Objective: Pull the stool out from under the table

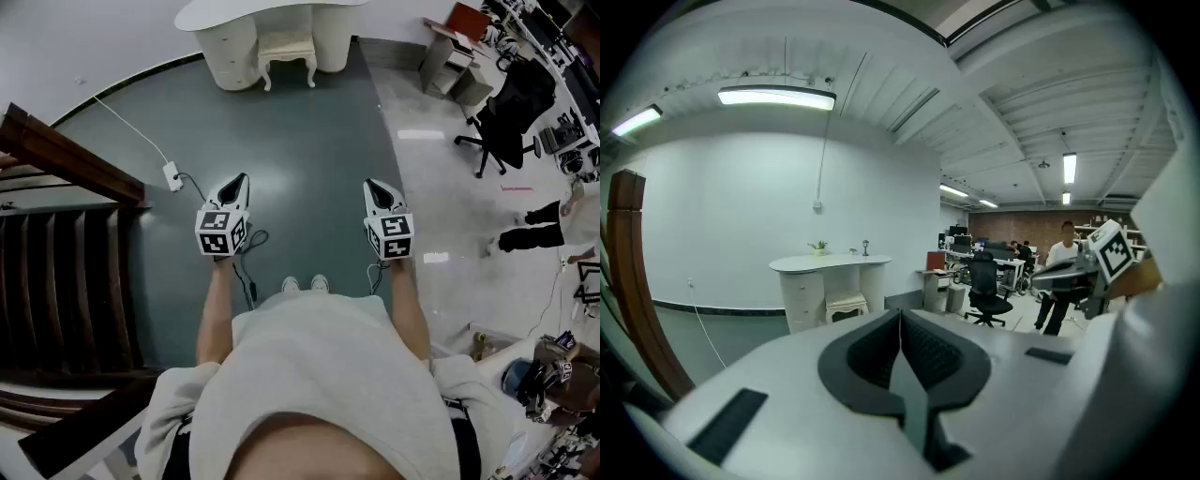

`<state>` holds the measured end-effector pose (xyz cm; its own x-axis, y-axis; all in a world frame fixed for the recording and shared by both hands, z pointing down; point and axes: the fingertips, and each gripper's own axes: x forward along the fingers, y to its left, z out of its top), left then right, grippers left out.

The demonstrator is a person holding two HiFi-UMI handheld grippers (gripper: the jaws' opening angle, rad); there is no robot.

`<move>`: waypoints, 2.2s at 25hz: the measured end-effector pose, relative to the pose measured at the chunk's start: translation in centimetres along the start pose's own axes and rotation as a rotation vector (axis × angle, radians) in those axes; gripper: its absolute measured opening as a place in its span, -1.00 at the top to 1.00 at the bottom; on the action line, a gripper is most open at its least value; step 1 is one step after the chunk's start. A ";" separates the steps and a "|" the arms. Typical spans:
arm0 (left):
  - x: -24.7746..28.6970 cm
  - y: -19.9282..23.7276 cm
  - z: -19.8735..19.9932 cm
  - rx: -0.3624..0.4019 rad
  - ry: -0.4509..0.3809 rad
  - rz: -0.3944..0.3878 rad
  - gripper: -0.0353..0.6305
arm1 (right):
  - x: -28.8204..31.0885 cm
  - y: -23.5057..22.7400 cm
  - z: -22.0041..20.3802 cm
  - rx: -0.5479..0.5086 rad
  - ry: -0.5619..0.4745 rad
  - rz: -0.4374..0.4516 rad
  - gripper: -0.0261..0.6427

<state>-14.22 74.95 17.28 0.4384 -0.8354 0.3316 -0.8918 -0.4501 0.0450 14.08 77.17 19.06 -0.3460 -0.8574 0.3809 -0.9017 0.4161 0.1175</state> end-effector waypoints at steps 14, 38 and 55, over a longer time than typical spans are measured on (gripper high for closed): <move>0.6 -2.8 -1.1 -0.011 0.012 0.002 0.85 | -1.1 -0.9 -1.9 0.045 -0.021 0.047 0.93; 13.8 1.4 -0.7 -0.035 0.028 -0.072 0.10 | 12.3 -6.0 -0.6 0.053 -0.023 0.102 -0.05; 36.0 21.2 7.5 -0.060 0.044 -0.129 0.10 | 40.0 -10.9 11.3 0.035 0.025 0.072 -0.03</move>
<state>-16.50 32.99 23.06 0.5457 -0.7566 0.3603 -0.8340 -0.5322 0.1455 7.18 34.93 22.63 -0.4042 -0.8175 0.4102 -0.8832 0.4654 0.0572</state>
